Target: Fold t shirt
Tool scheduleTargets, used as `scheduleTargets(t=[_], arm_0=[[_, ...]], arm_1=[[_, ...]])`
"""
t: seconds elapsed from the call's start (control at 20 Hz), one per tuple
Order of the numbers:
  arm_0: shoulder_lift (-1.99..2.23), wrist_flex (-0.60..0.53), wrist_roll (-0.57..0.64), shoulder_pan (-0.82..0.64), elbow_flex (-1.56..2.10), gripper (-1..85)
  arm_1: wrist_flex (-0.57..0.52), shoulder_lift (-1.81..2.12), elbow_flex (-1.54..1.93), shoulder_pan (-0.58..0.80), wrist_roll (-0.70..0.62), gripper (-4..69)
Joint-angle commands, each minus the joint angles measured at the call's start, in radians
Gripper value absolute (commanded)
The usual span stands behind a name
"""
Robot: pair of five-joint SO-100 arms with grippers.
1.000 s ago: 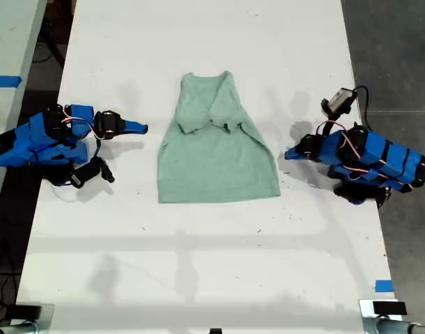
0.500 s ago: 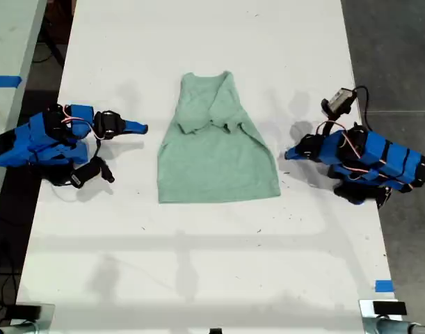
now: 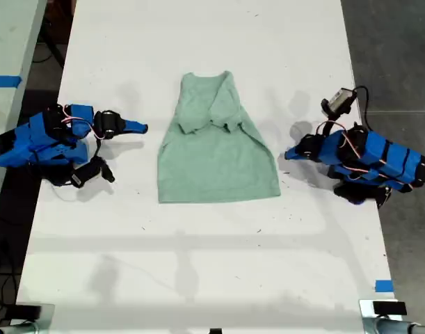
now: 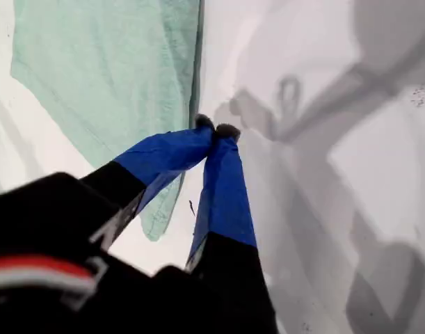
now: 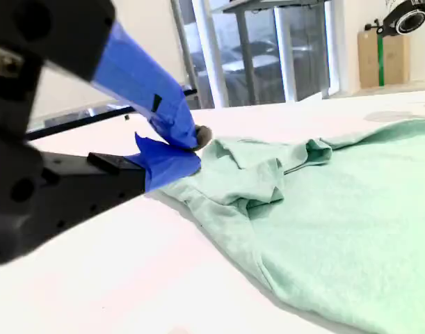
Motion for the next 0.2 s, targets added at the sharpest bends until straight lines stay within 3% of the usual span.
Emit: scheduleTargets(t=[0.0, 0.15], arm_0=[[0.008, 0.005, -0.006, -0.017, 0.009, 0.0], [0.008, 0.005, -0.006, -0.017, 0.009, 0.0]], arm_1=[[0.000, 0.011, 0.051, 0.011, 0.005, 1.3], [0.000, 0.011, 0.051, 0.014, 0.005, 1.3]])
